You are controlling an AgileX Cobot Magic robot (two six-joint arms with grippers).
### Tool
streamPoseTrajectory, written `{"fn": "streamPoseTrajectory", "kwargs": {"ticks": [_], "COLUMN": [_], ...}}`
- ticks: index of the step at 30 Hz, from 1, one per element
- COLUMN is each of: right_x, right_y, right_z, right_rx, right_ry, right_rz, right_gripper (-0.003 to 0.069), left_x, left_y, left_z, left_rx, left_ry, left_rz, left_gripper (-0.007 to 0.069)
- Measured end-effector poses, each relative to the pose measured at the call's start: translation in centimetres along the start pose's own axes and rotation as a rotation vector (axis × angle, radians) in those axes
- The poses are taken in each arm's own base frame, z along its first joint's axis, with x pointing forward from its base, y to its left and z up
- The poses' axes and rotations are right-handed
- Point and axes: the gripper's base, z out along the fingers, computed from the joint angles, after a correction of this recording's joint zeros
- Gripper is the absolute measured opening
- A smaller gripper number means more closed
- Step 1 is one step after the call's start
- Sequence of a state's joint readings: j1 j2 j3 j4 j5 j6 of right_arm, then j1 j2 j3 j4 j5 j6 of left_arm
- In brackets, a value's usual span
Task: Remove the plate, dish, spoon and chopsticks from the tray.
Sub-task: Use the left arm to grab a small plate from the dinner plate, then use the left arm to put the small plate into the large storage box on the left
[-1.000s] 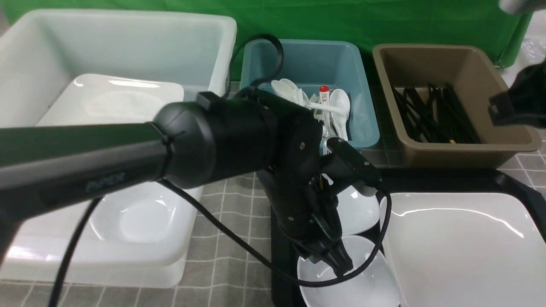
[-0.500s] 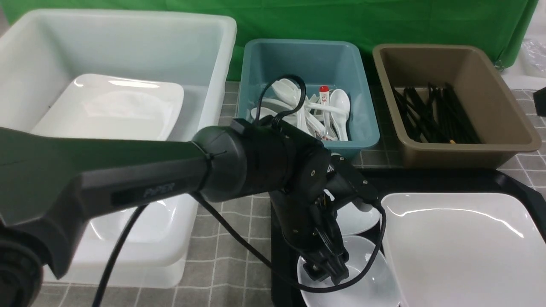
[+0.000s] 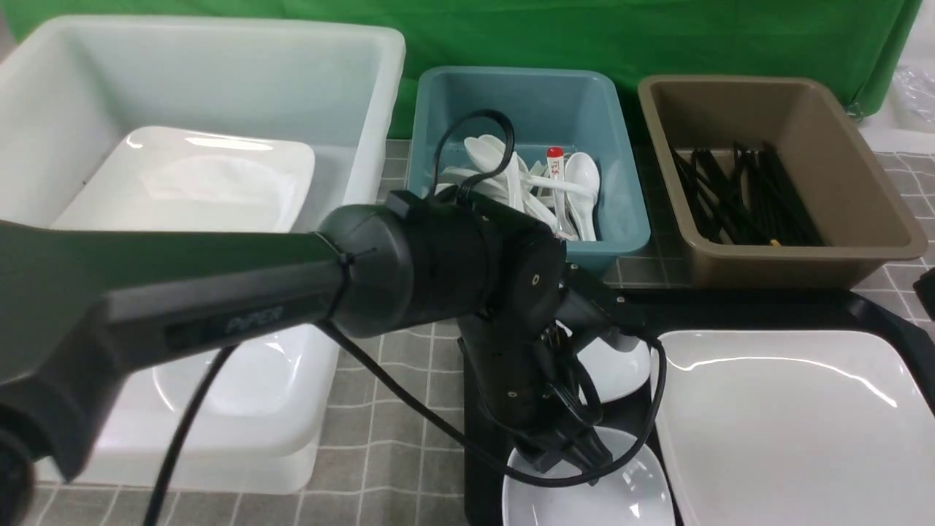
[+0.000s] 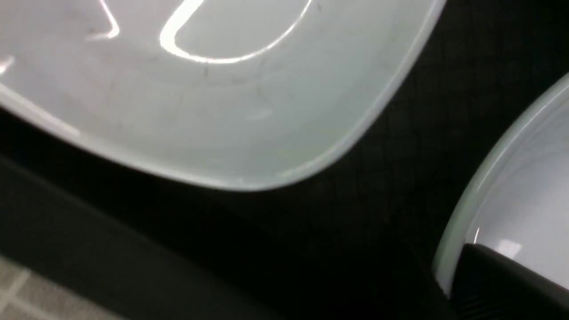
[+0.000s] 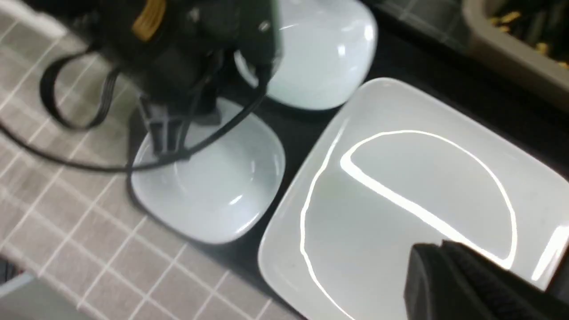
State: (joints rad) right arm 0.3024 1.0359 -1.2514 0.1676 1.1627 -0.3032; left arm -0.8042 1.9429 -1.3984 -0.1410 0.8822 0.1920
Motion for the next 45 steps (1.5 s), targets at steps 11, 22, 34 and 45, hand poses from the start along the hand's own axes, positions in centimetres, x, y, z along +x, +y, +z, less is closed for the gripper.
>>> {"fn": "streamPoseTrajectory", "kwargs": {"ticks": [11,22,34,45], "right_x": [-0.7,-5.0,-7.1,-8.9], "right_y": [1.3,6.7,13.3,13.9], "right_z": [0.0,5.4,11.3,10.5], "right_rx": [-0.138,-0.443,-0.436,-0.424], "right_ry": [-0.081,-0.176,-0.225,-0.317], "right_rz": [-0.165,-0.368,-0.517,-0.476], "right_gripper": [0.0053,0.0029,0.0026,0.0026], "left_x": [1.9,12.6,25.0,23.7], "left_y": [2.2,13.2,17.6,19.5], "left_z": [-13.5,-21.2,-15.6,-10.7], "left_rx": [0.022,-0.097,-0.178,-0.137], "left_ry": [-0.331,-0.551,-0.591,-0.488], "left_rz": [-0.159,-0.682,-1.204,-1.064], "left_gripper": [0.0034,0.0034,0.0034,0.0238]}}
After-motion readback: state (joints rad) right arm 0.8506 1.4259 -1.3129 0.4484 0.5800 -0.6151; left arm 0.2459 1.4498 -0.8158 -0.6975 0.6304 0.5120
